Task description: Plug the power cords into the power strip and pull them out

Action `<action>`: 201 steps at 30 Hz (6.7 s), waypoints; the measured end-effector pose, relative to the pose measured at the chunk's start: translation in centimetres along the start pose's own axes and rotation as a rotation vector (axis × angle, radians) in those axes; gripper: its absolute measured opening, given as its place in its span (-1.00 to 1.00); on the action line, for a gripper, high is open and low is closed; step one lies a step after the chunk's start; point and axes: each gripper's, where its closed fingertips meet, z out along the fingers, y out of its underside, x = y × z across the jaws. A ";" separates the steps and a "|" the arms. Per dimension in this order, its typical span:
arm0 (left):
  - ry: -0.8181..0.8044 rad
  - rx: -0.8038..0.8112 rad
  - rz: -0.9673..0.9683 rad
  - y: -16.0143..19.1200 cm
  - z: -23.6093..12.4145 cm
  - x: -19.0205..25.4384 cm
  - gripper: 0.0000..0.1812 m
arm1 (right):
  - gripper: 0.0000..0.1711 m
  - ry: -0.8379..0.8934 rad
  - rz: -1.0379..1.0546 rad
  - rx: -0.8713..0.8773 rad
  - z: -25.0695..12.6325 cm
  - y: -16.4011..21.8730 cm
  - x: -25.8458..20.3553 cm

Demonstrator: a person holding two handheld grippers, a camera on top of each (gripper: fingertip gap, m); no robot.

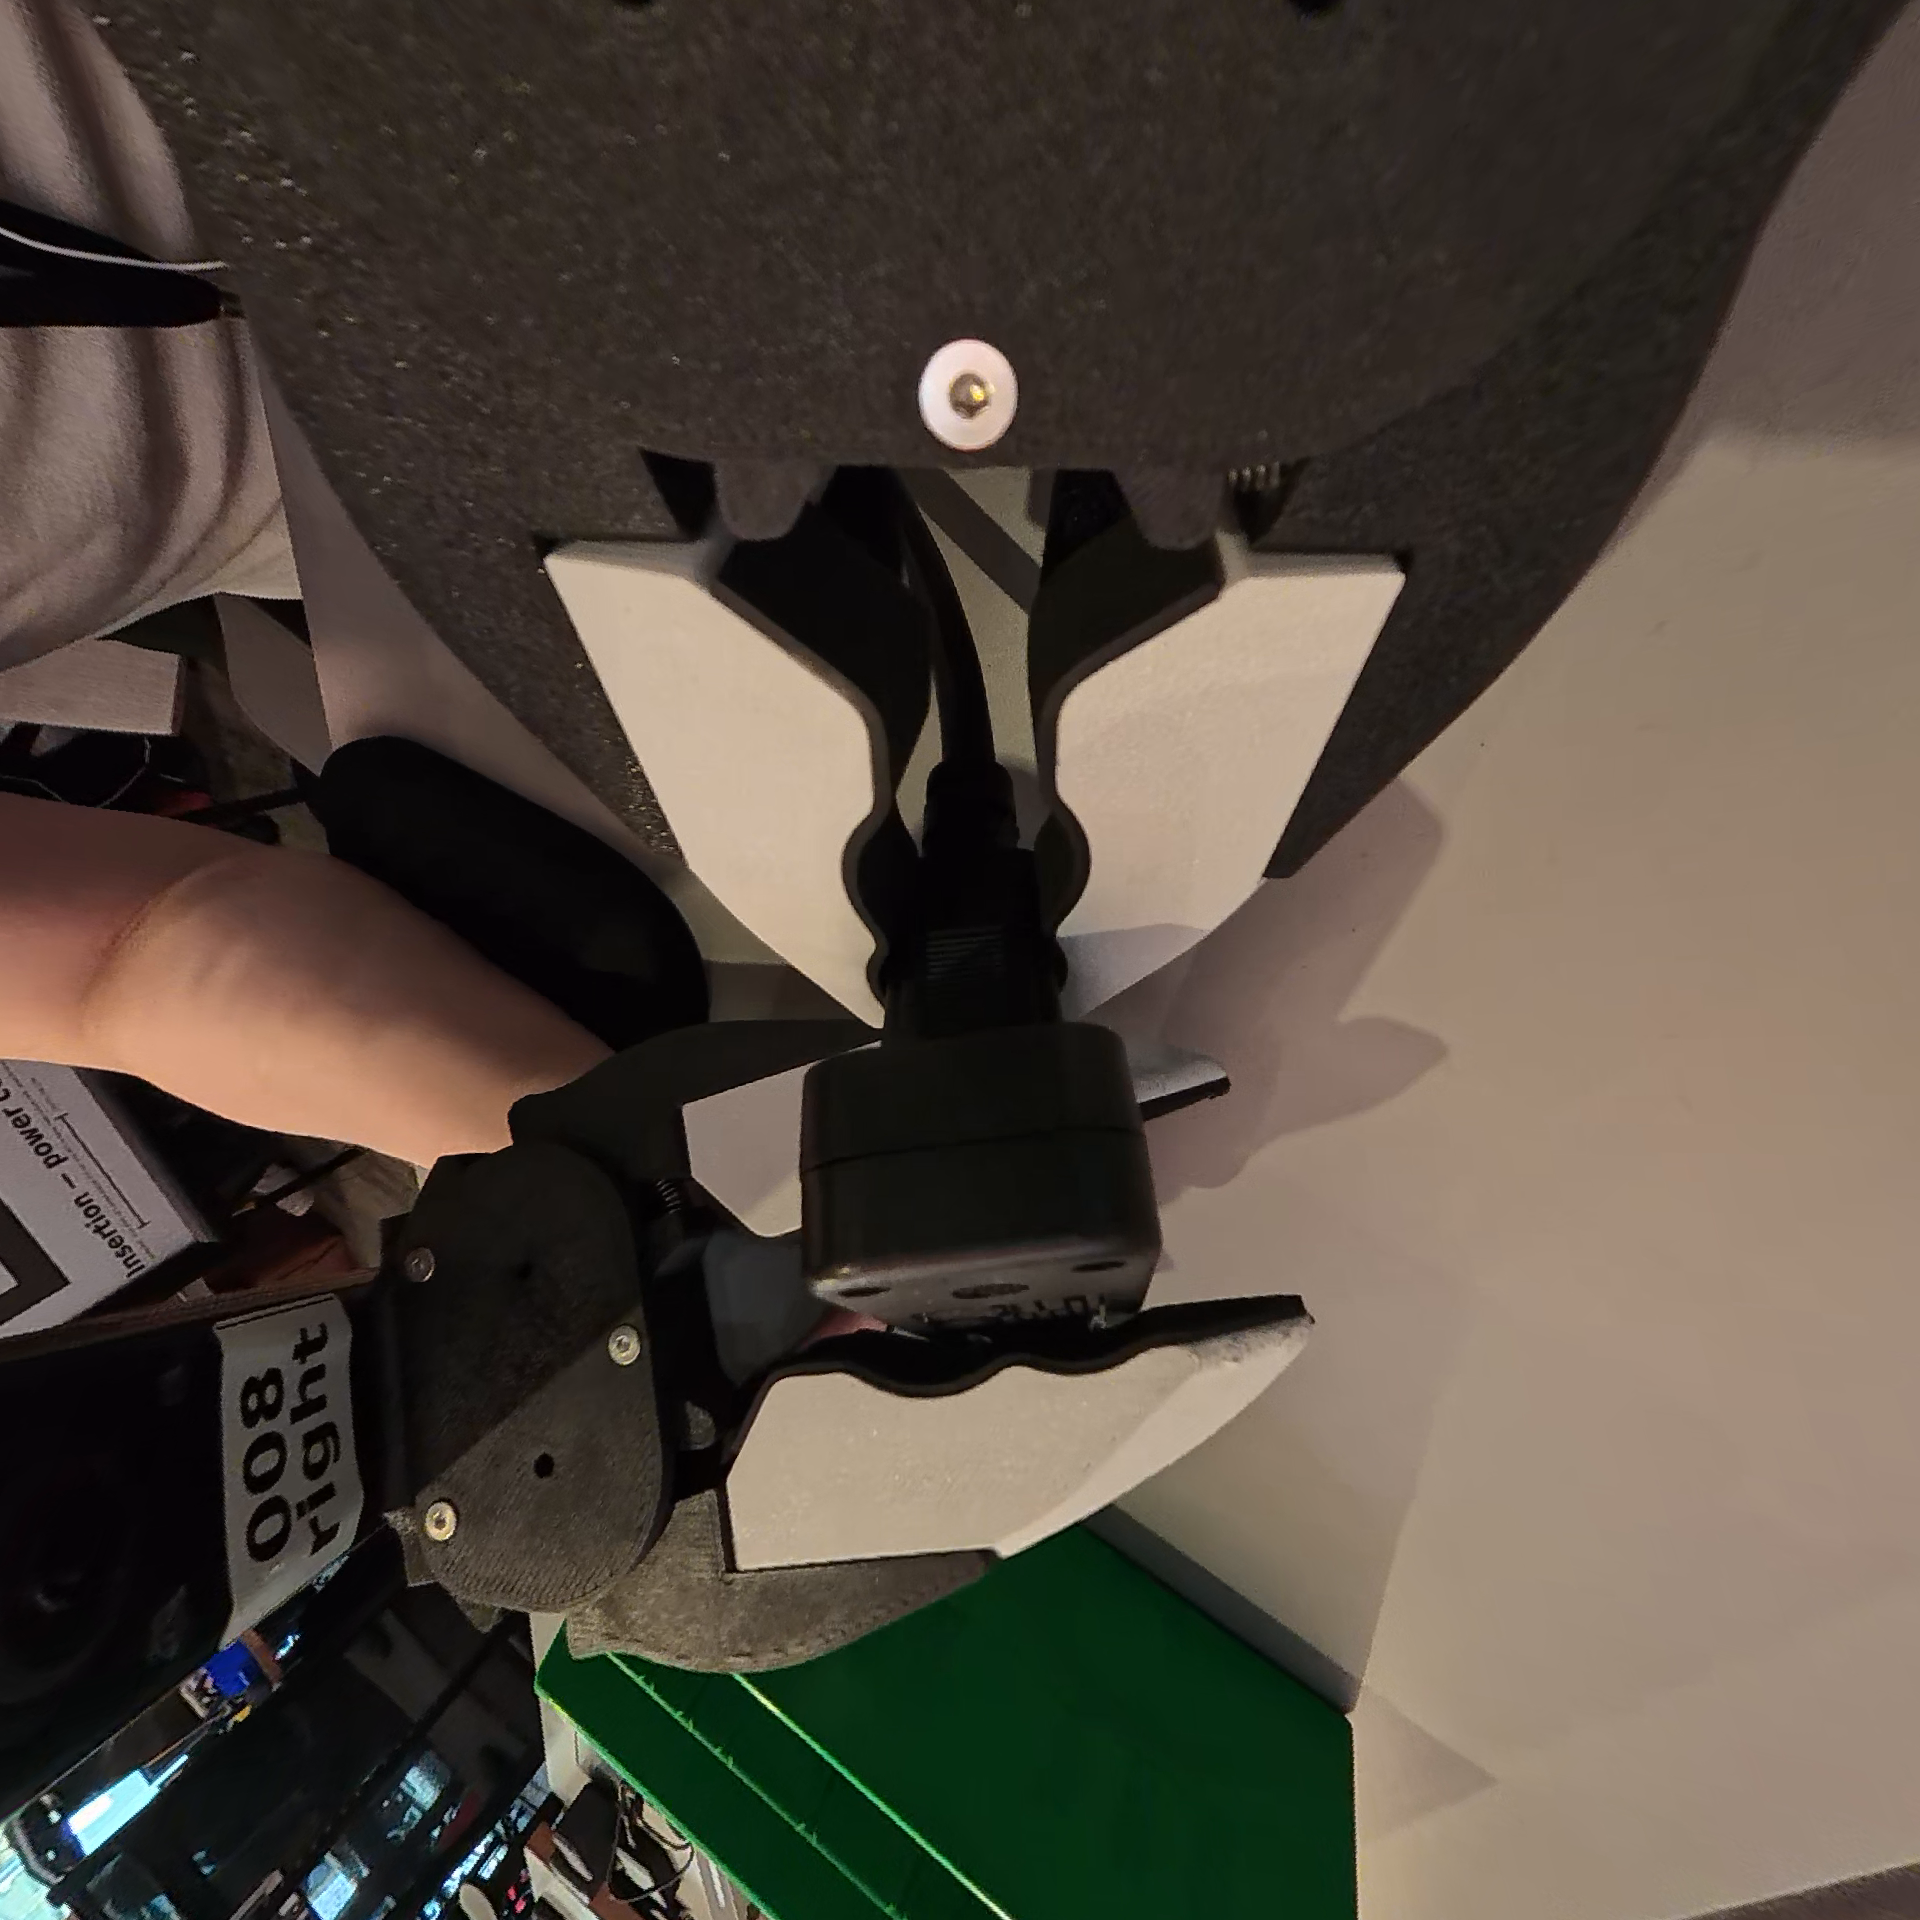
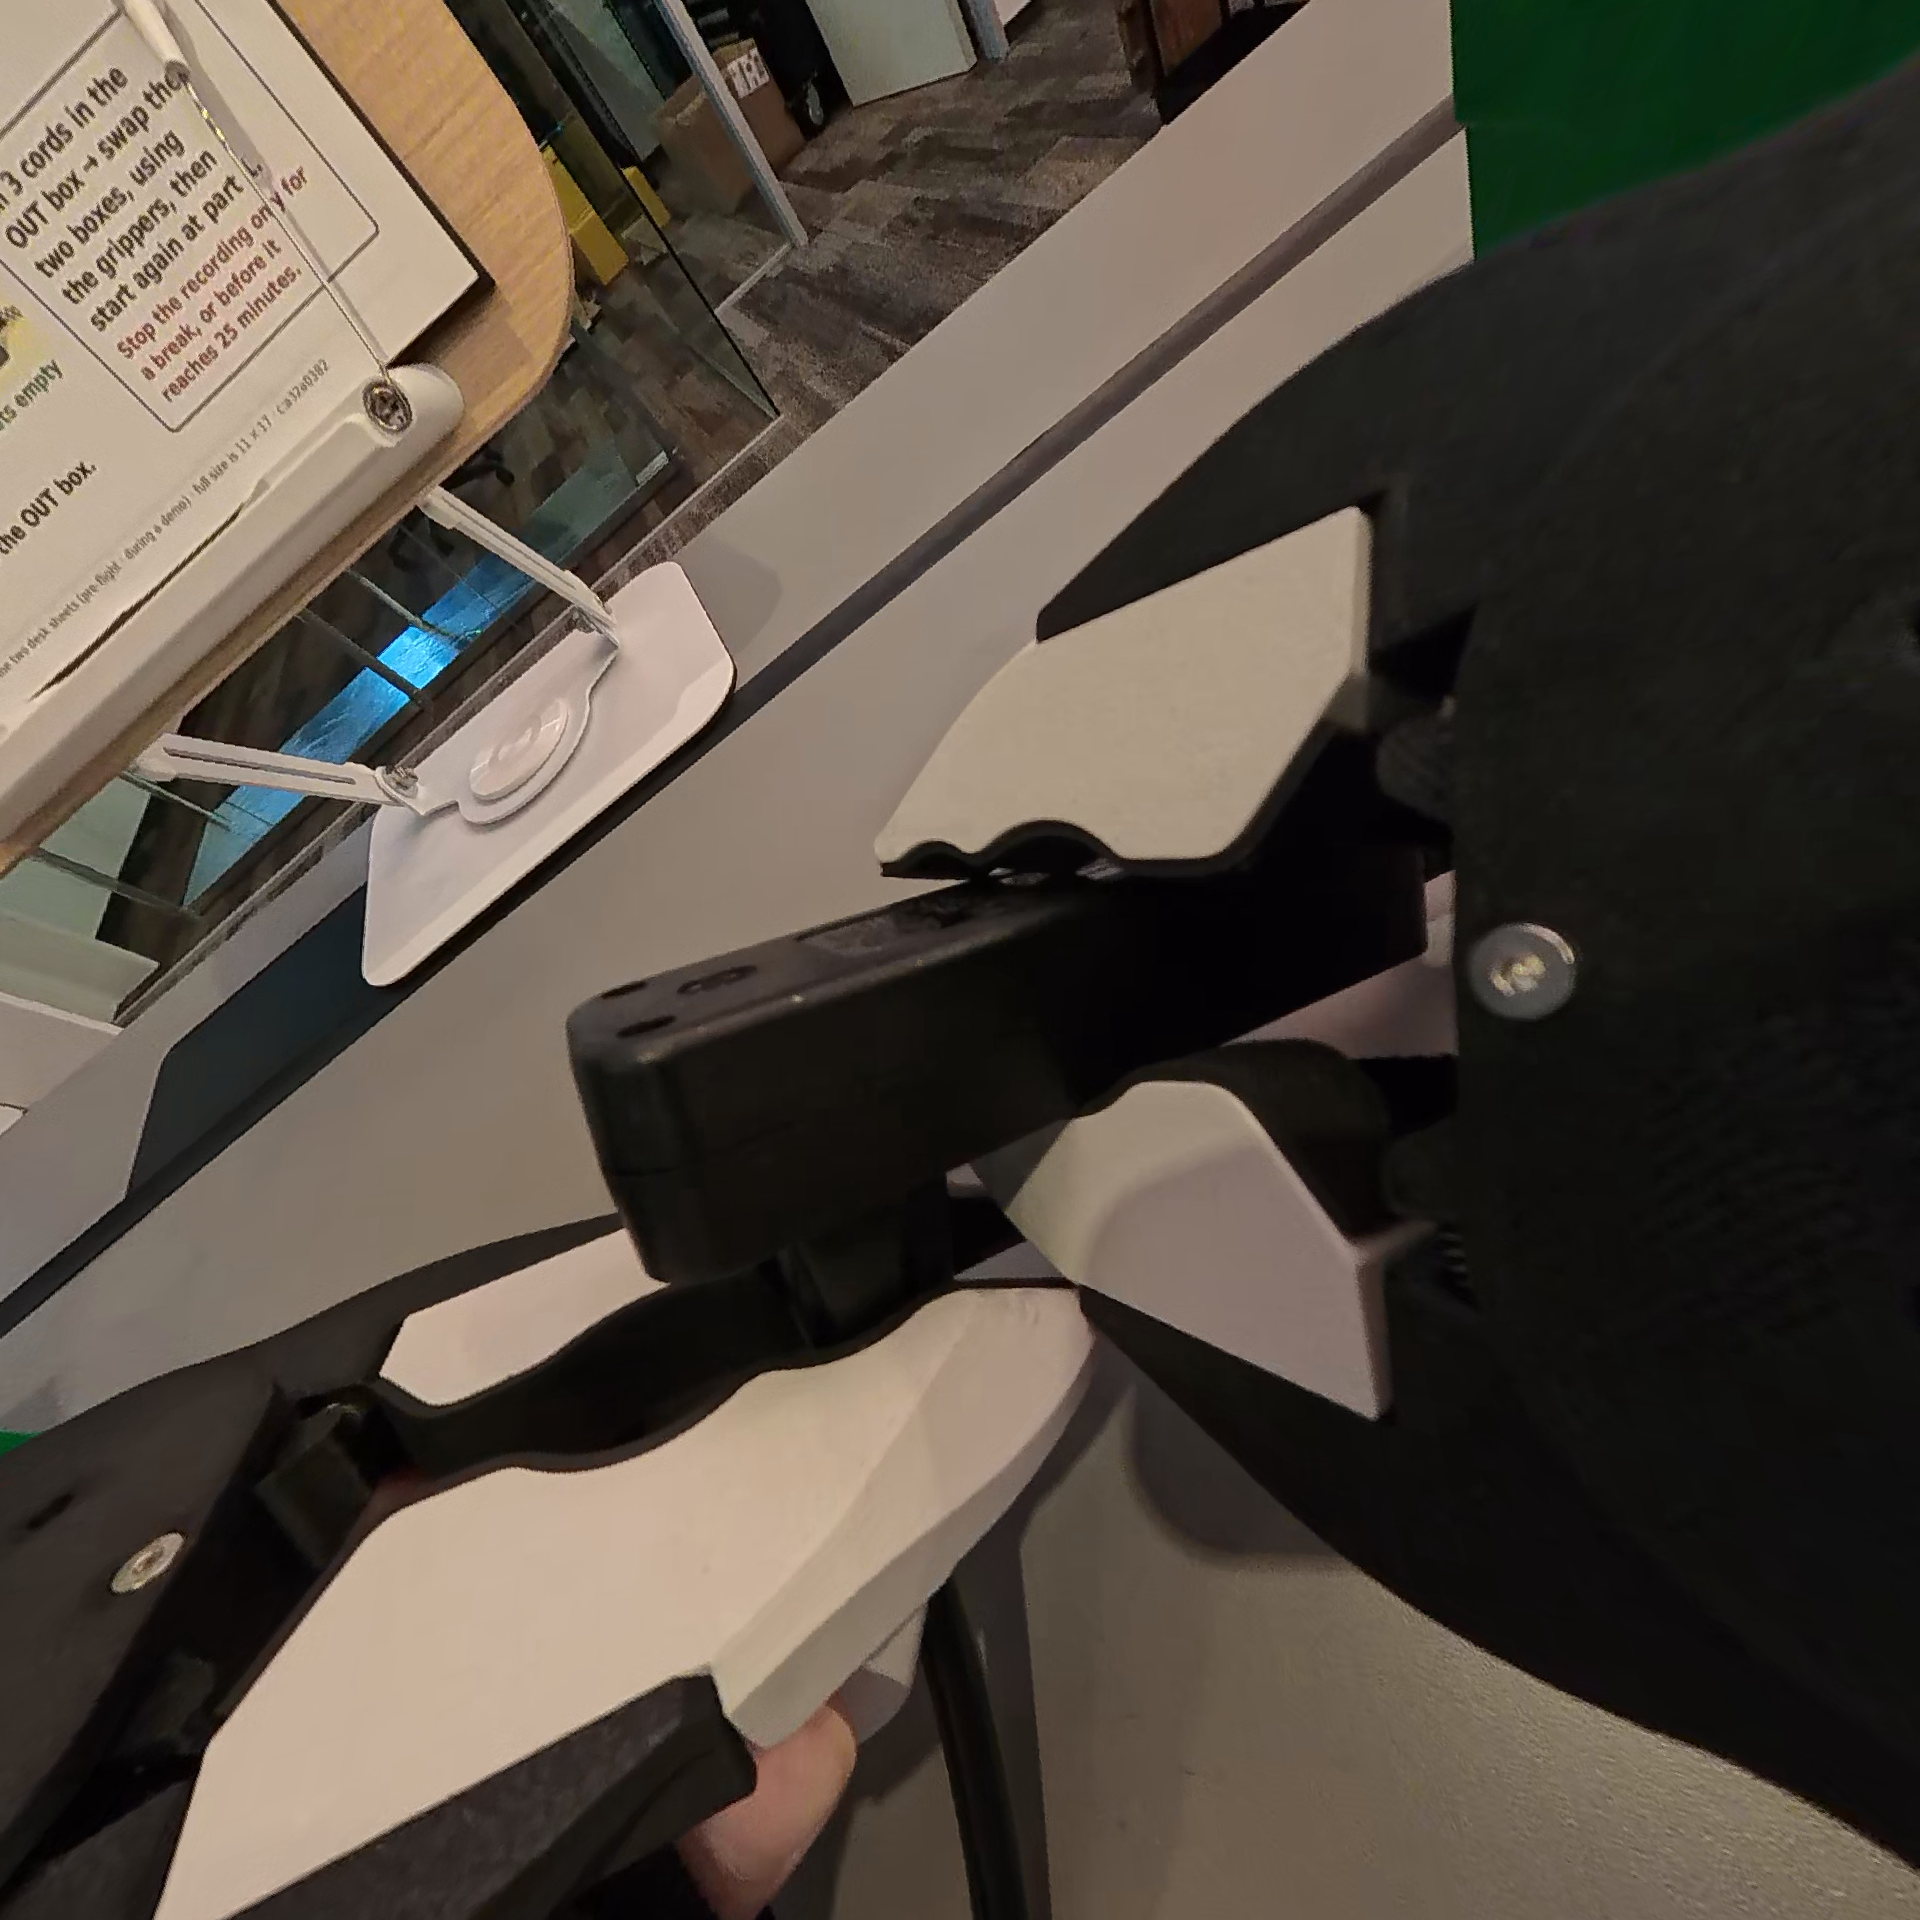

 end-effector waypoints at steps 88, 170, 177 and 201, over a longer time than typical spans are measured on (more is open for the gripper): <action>-0.025 -0.044 0.019 -0.9 -2.5 1.0 -0.74 | -0.58 -0.050 0.165 0.035 0.5 -0.4 -0.8; -0.151 -0.273 0.166 2.5 -4.0 -1.0 -0.80 | -0.62 -0.037 0.041 -0.049 0.7 0.7 -1.0; -0.110 -0.279 0.183 2.5 -4.6 -0.5 -0.80 | -0.61 -0.050 -0.053 -0.022 0.2 0.4 -1.0; -0.118 -0.276 0.184 2.7 -4.6 -0.7 -0.80 | -0.61 -0.056 -0.016 -0.022 0.3 0.6 -1.2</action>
